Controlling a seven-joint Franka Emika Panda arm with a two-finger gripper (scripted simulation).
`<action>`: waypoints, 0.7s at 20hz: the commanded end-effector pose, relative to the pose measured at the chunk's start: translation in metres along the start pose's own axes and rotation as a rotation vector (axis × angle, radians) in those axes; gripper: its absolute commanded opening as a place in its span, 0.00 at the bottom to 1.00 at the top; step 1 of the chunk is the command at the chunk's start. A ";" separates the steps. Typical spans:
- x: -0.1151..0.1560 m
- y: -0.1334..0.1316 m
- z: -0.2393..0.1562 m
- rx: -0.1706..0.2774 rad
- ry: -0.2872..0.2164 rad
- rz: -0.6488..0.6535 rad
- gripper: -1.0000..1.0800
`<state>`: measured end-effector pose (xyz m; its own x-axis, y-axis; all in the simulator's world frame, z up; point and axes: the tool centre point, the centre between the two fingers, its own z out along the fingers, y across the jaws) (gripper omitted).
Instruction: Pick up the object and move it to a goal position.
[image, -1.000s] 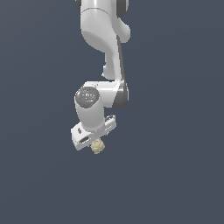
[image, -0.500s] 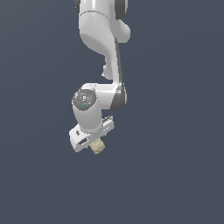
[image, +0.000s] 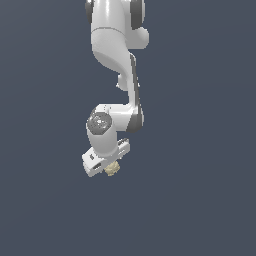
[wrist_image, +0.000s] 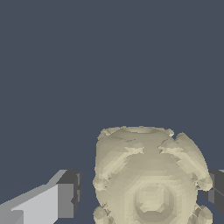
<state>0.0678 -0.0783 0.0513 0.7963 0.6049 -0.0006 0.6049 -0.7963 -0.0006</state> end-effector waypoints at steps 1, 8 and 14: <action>0.000 0.000 0.009 -0.001 0.001 -0.001 0.96; 0.001 0.001 0.012 -0.001 0.001 -0.001 0.00; 0.001 0.001 0.012 -0.001 0.001 -0.001 0.00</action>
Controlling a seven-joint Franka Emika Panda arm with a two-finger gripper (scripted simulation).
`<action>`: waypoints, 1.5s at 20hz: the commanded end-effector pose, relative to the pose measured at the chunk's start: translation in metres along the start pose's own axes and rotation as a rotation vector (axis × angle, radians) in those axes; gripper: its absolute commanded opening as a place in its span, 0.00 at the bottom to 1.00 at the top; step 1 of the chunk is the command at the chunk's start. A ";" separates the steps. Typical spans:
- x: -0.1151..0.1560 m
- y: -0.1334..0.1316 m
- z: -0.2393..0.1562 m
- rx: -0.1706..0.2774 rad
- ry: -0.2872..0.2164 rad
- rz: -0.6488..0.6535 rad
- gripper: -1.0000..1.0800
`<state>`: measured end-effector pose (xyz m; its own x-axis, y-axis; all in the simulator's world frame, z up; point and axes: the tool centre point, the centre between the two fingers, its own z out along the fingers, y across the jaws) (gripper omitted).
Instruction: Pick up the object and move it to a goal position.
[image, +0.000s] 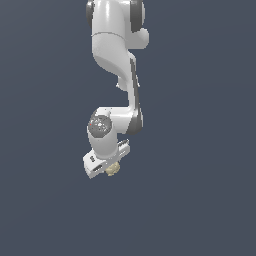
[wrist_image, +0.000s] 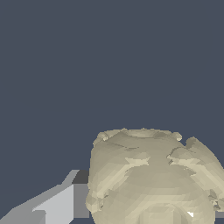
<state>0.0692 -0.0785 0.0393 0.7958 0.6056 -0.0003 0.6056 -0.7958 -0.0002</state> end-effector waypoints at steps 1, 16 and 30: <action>0.000 0.000 0.000 0.000 0.000 0.000 0.00; 0.045 -0.059 -0.041 0.000 0.000 0.000 0.00; 0.137 -0.176 -0.124 0.000 0.000 0.000 0.00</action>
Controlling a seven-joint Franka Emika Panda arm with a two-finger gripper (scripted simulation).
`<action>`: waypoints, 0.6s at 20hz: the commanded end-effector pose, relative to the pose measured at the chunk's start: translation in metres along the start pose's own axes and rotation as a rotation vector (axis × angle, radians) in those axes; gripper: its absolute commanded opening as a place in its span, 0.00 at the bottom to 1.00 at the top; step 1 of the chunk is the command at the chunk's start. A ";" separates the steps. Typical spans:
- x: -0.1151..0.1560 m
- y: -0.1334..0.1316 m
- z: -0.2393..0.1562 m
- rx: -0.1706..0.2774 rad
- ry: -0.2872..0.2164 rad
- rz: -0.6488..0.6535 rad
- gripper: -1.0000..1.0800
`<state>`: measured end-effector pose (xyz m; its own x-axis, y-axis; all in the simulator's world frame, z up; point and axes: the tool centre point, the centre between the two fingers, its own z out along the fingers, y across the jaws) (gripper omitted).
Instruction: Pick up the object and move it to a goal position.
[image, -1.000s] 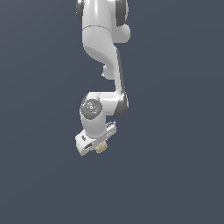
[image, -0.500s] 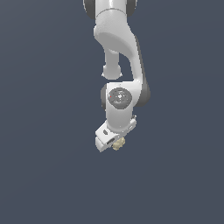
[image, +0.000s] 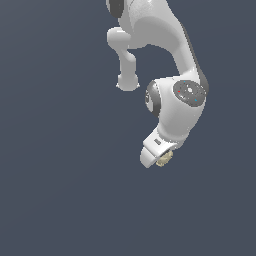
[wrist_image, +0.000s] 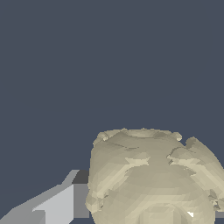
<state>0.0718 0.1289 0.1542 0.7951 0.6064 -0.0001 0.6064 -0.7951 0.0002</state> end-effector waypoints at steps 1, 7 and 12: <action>0.016 -0.019 -0.014 0.000 0.000 0.001 0.00; 0.042 -0.048 -0.036 0.000 0.000 0.001 0.00; 0.051 -0.057 -0.042 0.000 0.000 0.001 0.00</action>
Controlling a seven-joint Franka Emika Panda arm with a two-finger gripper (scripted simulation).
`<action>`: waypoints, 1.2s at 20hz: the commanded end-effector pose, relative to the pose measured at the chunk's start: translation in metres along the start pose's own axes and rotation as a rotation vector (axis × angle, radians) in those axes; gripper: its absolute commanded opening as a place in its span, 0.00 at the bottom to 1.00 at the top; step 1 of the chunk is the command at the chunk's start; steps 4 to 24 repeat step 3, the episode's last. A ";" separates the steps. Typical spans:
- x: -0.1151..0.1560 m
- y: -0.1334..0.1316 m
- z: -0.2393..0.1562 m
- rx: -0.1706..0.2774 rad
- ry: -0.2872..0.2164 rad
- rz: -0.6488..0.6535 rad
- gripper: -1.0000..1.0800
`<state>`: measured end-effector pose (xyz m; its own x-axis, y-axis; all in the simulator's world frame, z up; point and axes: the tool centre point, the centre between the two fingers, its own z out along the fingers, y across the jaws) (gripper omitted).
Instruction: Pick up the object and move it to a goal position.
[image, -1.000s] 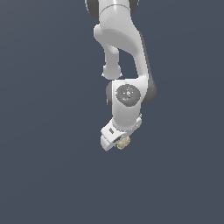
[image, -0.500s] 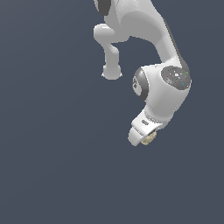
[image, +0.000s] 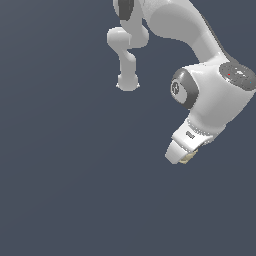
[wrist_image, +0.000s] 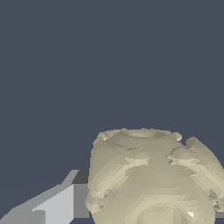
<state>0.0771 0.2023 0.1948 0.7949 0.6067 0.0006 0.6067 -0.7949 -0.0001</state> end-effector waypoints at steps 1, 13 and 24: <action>0.003 -0.002 -0.002 0.000 -0.001 0.002 0.00; 0.003 -0.002 -0.002 0.000 -0.001 0.002 0.00; 0.003 -0.002 -0.002 0.000 -0.001 0.002 0.00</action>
